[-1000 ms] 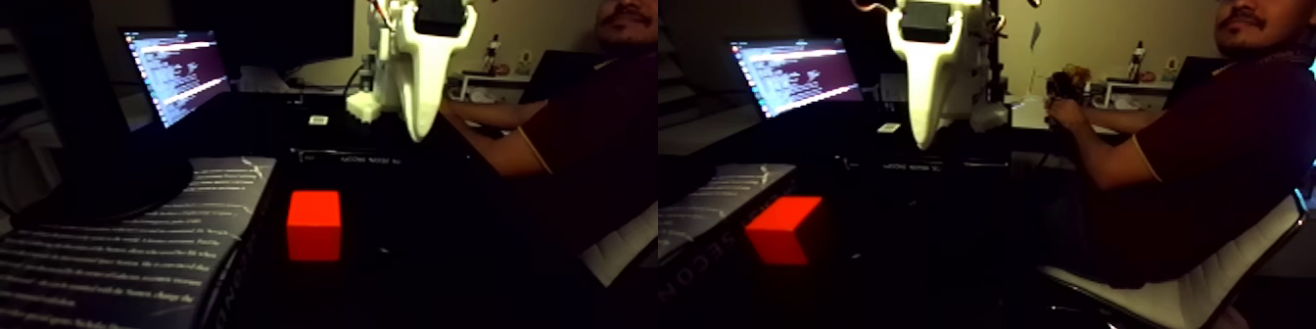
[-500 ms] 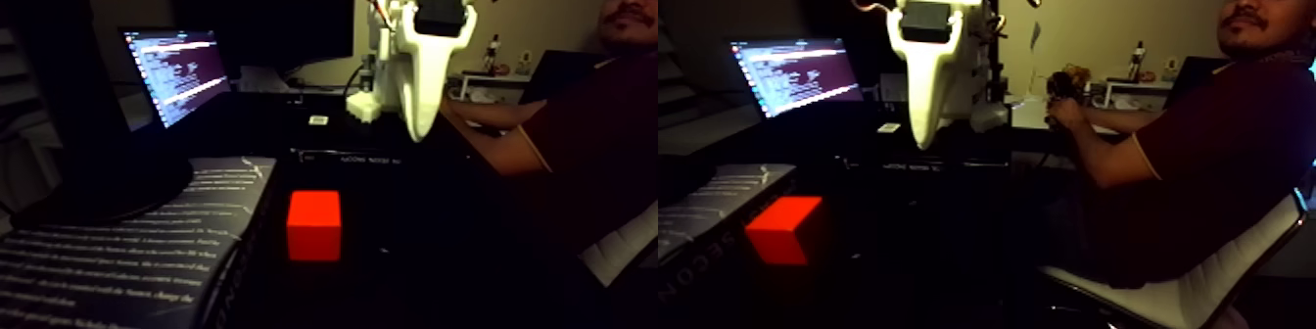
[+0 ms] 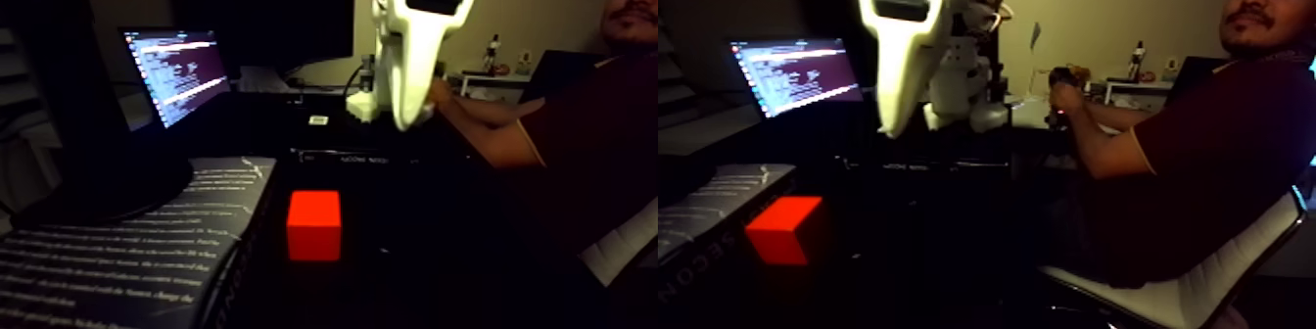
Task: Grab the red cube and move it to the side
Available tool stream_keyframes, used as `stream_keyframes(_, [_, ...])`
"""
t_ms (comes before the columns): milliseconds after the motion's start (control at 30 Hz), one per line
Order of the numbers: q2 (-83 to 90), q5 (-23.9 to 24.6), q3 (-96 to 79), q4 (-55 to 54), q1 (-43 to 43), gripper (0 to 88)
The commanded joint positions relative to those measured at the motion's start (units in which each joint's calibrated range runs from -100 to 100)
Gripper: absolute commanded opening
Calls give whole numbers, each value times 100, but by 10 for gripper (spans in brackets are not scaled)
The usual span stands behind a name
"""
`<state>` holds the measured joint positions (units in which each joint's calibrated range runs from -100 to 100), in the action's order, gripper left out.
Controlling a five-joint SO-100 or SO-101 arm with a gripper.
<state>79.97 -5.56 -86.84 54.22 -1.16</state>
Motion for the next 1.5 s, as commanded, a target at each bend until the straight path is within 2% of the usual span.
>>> stream_keyframes(0, [-1073, -202, 489, -642, -192, 12])
stream_keyframes(167, [-2737, -315, 1605, -760, -201, 13])
stream_keyframes(400, [-4224, -628, 2739, -752, -517, 13])
stream_keyframes(533, [-4804, -688, 3165, -650, -642, 13])
stream_keyframes(933, [-6124, -947, 5024, 676, -767, 11])
stream_keyframes(1233, [-6913, -958, 5469, 735, -1058, 12])
stream_keyframes(1467, [-7191, -947, 5487, 735, -1083, 114])
